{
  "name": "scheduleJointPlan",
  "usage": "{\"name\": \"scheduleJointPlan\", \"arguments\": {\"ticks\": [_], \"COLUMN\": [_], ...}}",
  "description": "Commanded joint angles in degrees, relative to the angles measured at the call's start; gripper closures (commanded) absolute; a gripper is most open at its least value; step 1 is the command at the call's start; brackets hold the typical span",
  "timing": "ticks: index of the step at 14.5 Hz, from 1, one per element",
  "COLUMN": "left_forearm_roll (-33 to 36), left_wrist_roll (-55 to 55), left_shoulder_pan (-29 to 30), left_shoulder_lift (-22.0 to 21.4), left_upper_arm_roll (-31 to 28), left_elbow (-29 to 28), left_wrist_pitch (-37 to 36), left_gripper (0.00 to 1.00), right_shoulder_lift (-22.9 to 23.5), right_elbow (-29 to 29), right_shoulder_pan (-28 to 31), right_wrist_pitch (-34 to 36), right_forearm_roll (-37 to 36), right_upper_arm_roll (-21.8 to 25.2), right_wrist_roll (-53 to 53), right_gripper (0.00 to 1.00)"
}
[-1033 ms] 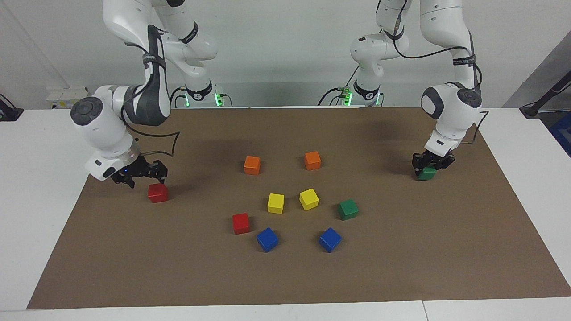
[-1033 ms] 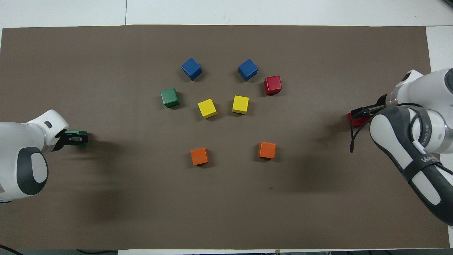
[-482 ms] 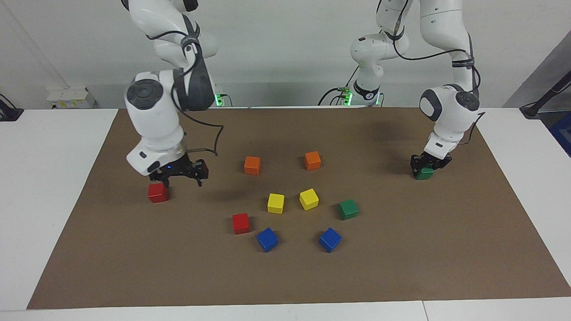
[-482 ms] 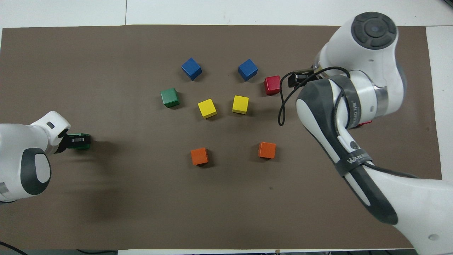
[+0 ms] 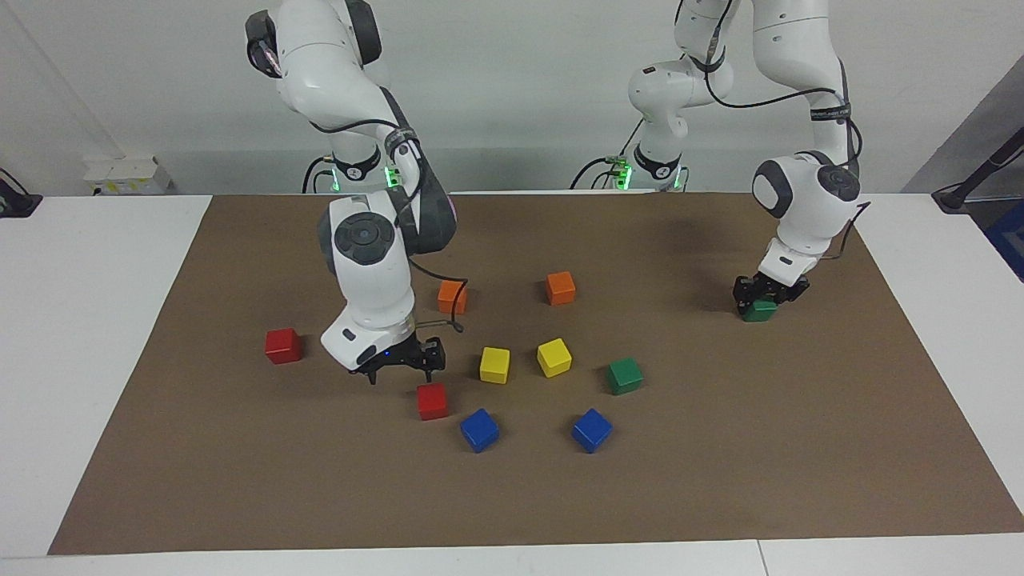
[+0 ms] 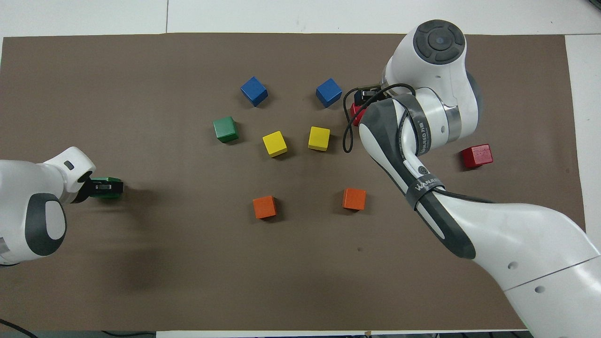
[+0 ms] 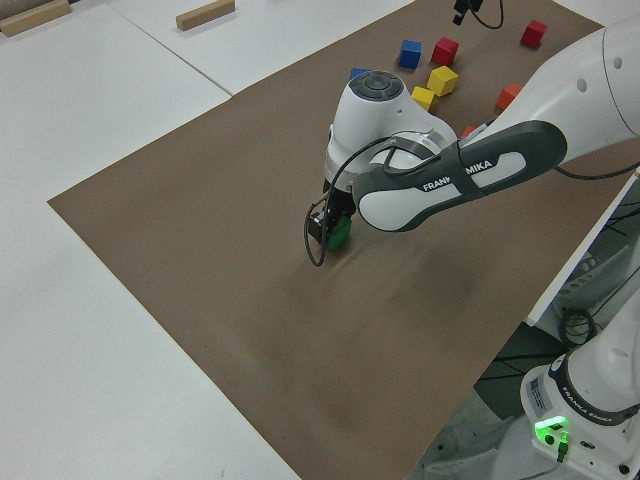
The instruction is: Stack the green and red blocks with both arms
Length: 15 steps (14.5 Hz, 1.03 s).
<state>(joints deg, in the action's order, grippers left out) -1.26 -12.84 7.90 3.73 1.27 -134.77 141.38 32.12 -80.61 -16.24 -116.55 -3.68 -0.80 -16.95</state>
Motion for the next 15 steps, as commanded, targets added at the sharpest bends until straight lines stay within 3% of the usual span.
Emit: {"name": "scheduleJointPlan", "arguments": {"ticks": [1, 4, 7, 10, 15], "left_forearm_roll": [-0.68, -0.76, -0.76, -0.94, -1.03], "left_wrist_roll": [-3.33, -2.02, 15.76, 28.19, 40.34], "left_shoulder_pan": [-0.17, -1.74, -9.72, -16.5, -24.59], "left_shoulder_lift": [0.75, 1.28, 5.49, 6.9, 13.65], "left_upper_arm_roll": [-0.22, 0.04, 0.04, -0.04, -0.22], "left_elbow": [9.48, 20.82, 32.17, 33.25, 34.83], "left_wrist_pitch": [-11.08, -21.29, -27.73, -25.9, -19.83], "left_gripper": [0.0, 0.0, 0.0, 0.0, 0.0], "right_shoulder_lift": [2.59, 3.47, 4.44, 4.79, 4.26], "right_elbow": [3.79, 3.7, 3.53, 2.65, -2.35], "right_shoulder_pan": [0.16, 0.16, 0.24, 0.33, 0.77], "right_wrist_pitch": [0.18, -2.45, -4.55, -6.32, -10.18], "right_forearm_roll": [0.87, 2.1, 2.19, 2.19, 2.19], "right_upper_arm_roll": [-2.18, -2.45, -2.45, -2.45, -2.37], "right_wrist_roll": [-1.33, -1.33, -1.33, -1.16, -0.28], "right_gripper": [0.0, 0.0, 0.0, 0.01, 0.01]}}
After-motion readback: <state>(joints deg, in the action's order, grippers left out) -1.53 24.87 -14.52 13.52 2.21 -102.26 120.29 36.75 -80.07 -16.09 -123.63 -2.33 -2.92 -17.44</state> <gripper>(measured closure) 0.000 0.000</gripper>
